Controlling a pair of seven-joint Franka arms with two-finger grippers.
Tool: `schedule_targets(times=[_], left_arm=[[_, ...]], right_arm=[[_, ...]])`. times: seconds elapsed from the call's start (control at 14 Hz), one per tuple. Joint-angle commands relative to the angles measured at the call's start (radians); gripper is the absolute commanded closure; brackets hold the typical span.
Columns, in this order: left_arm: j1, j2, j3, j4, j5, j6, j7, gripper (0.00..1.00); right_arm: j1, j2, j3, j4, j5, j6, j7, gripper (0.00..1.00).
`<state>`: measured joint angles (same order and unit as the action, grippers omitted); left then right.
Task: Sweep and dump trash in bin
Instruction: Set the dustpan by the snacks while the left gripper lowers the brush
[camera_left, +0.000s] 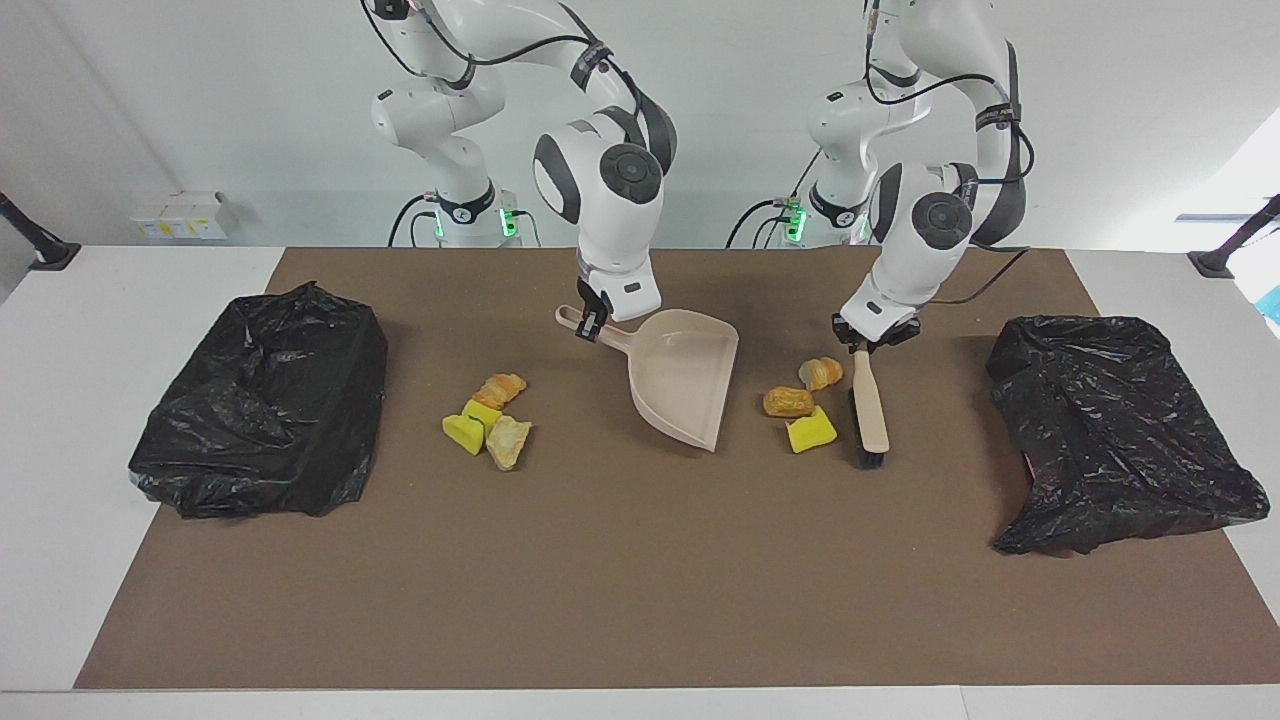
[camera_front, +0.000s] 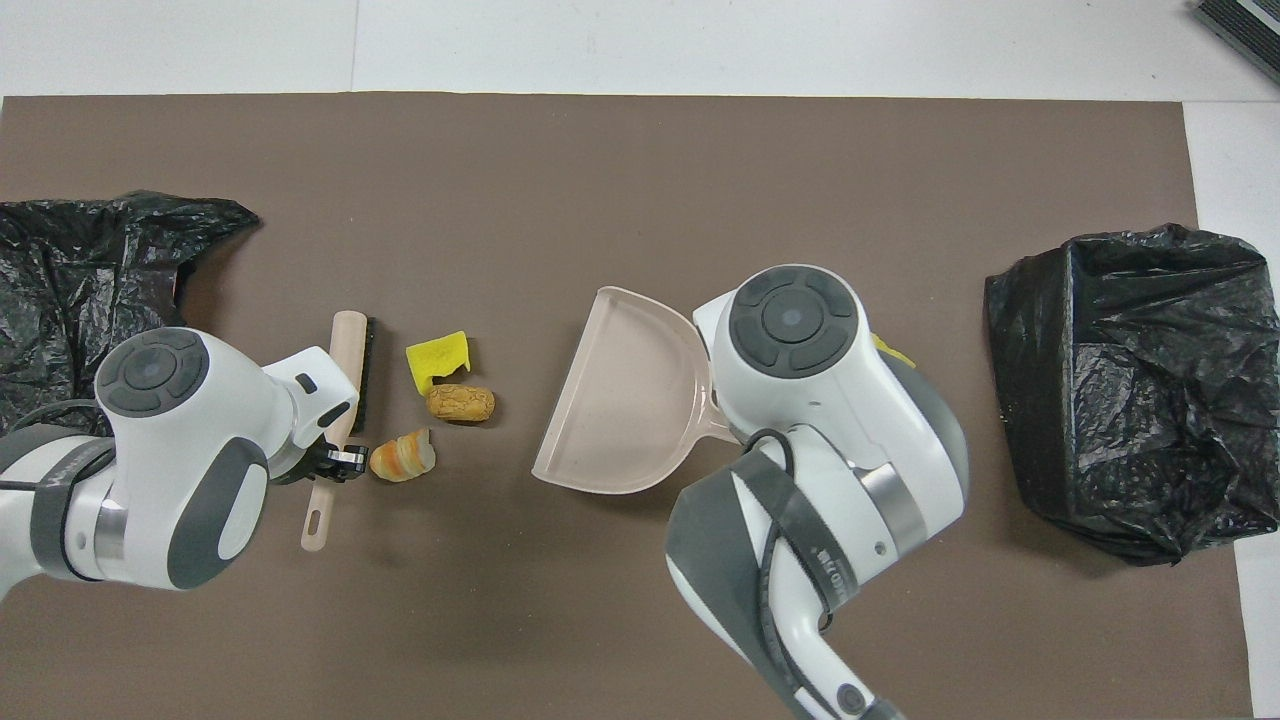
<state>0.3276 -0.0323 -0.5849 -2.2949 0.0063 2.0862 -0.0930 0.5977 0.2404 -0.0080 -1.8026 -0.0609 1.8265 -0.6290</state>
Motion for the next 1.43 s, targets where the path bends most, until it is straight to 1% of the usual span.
schedule_targets(times=[0.0,0.07,0.14,0.21,0.29,0.36,0.5,0.57,0.64,0.71,0.78,0.86,0.93,1.07,1.21,1.36], left_arm=[[-0.058,0.047,0.011,-0.008,-0.014,0.046,0.006,1.00],[-0.065,0.051,0.008,-0.006,-0.014,0.038,0.018,1.00],[-0.096,0.048,0.008,-0.006,-0.016,0.031,0.022,1.00],[-0.134,0.045,0.008,-0.006,-0.037,0.020,0.021,1.00],[-0.178,0.038,0.008,-0.006,-0.083,0.020,0.010,1.00],[-0.241,0.032,0.010,-0.006,-0.126,0.021,0.000,1.00],[-0.324,0.023,0.010,-0.006,-0.149,0.018,-0.074,1.00],[-0.353,0.018,0.010,0.003,-0.151,-0.004,-0.102,1.00],[-0.357,0.026,0.011,0.035,-0.151,-0.049,-0.112,1.00],[-0.346,0.034,0.013,0.063,-0.151,-0.081,-0.114,1.00],[-0.340,0.028,0.017,0.066,-0.151,-0.090,-0.114,1.00],[-0.313,0.019,0.019,0.066,-0.151,-0.100,-0.116,1.00],[-0.277,0.006,0.019,0.083,-0.151,-0.136,-0.140,1.00],[-0.230,0.005,0.023,0.129,-0.149,-0.266,-0.239,1.00],[-0.158,0.000,0.023,0.127,-0.147,-0.362,-0.283,1.00],[-0.063,-0.024,0.023,0.103,-0.147,-0.412,-0.287,1.00]], right_arm=[[0.043,0.040,0.002,0.000,0.003,0.060,0.081,1.00],[0.047,0.048,0.003,-0.001,0.003,0.071,0.084,1.00],[0.057,0.054,0.005,-0.003,0.003,0.073,0.084,1.00],[0.062,0.054,0.005,-0.003,0.004,0.073,0.084,1.00],[0.062,0.054,0.005,-0.003,0.004,0.071,0.087,1.00],[0.062,0.054,0.005,-0.003,0.004,0.069,0.091,1.00],[0.062,0.054,0.005,-0.003,0.004,0.068,0.092,1.00],[0.062,0.054,0.005,-0.003,0.004,0.066,0.092,1.00],[0.062,0.054,0.005,-0.003,0.004,0.066,0.092,1.00],[0.062,0.054,0.005,-0.003,0.004,0.066,0.092,1.00],[0.062,0.054,0.005,-0.003,0.004,0.065,0.092,1.00],[0.062,0.054,0.005,-0.003,0.004,0.060,0.091,1.00],[0.062,0.054,0.005,-0.003,0.004,0.060,0.091,1.00],[0.060,0.054,0.005,-0.003,0.004,0.063,0.089,1.00],[0.060,0.054,0.005,-0.003,0.004,0.065,0.086,1.00],[0.054,0.054,0.005,-0.021,0.004,0.080,0.069,1.00]])
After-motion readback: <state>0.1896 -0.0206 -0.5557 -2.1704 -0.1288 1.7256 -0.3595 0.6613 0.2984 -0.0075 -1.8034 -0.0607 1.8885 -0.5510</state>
